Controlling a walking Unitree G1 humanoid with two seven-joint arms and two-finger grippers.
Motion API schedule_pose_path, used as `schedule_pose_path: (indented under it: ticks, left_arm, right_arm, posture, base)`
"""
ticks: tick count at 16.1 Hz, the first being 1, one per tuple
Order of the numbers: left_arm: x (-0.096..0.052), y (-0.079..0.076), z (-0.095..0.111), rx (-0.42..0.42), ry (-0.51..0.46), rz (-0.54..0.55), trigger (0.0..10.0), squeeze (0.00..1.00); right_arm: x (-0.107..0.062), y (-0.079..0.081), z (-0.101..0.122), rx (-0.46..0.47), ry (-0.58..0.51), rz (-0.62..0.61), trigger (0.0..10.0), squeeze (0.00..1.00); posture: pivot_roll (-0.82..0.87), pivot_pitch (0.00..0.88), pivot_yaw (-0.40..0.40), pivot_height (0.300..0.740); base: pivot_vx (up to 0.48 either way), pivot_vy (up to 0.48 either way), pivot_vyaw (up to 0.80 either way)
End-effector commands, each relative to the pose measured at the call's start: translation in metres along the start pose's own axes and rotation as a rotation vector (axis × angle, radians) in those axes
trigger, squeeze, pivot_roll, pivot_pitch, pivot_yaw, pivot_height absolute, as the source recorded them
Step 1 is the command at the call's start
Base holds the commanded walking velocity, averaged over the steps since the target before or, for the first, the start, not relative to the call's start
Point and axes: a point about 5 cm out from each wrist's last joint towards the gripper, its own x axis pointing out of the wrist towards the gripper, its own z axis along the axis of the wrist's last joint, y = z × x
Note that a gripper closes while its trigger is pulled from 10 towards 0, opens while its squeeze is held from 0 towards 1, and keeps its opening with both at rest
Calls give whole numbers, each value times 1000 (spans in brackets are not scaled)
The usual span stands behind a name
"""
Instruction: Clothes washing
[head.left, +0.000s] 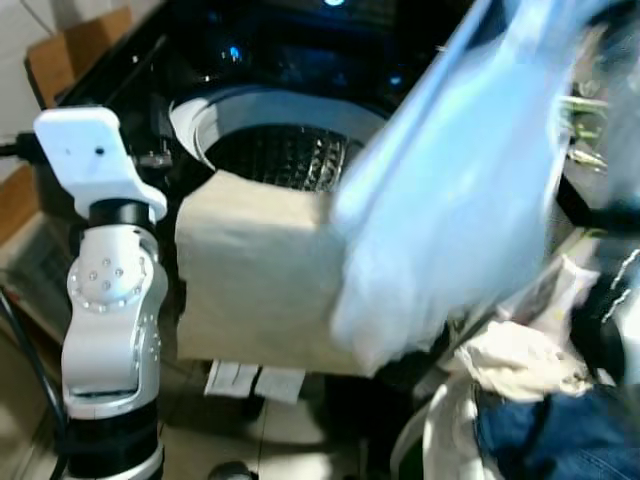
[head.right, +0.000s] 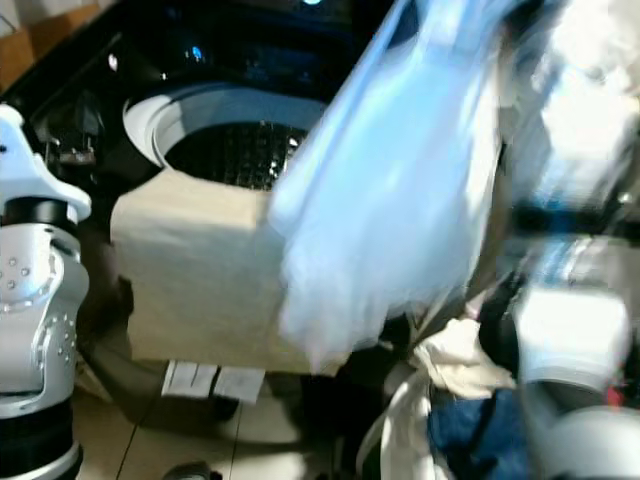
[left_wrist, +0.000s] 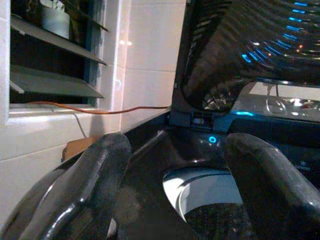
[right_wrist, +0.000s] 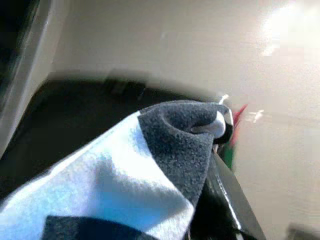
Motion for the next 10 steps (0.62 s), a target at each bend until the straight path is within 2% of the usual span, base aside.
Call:
schedule_pose_path:
  ticks: [1,2,3,4,5,7,8,9,10]
  left_arm:
    - [3,-8,1,-4,-8,-28,10000,0]
    - [4,-10,2,-10,-11,-36,10000,0]
    - [4,-12,2,-11,-11,-38,10000,0]
    - [3,-13,2,-12,-13,-41,10000,0]
    - [1,-14,3,-11,-15,-41,10000,0]
    - [0,-13,2,-7,-13,-39,10000,0]
    - [-2,-12,2,4,-8,-41,10000,0]
    - [-5,-10,3,15,-2,-44,10000,0]
    - [-6,-10,3,19,0,-46,10000,0]
  right_arm:
    - [9,-17,11,21,-13,-75,10000,0]
    - [24,-31,32,-21,-38,-153,10000,0]
    - [28,-40,39,-54,-39,-210,10000,0]
    - [27,-60,46,-119,-19,-343,10000,0]
    - [24,-72,43,-190,34,-421,10000,0]
    - [19,-80,33,-337,120,-513,10000,0]
    - [10,-87,11,-468,255,-601,10000,0]
    - [3,-89,-4,-542,333,-628,10000,0]
    - [1,-90,-7,-545,350,-634,10000,0]
  posture:
    - [156,0,-98,740]
    - [158,0,-99,740]
    - [165,0,-106,740]
    - [176,0,-117,740]
    - [188,0,-124,740]
    - [196,0,-127,740]
    - [216,0,-131,740]
    - [229,0,-134,740]
    - [229,0,-134,740]
  base:
    - [0,0,0]
    - [0,0,0]
    - [0,0,0]
    - [0,0,0]
    - [0,0,0]
    - [0,0,0]
    - [0,0,0]
    - [0,0,0]
    - [0,0,0]
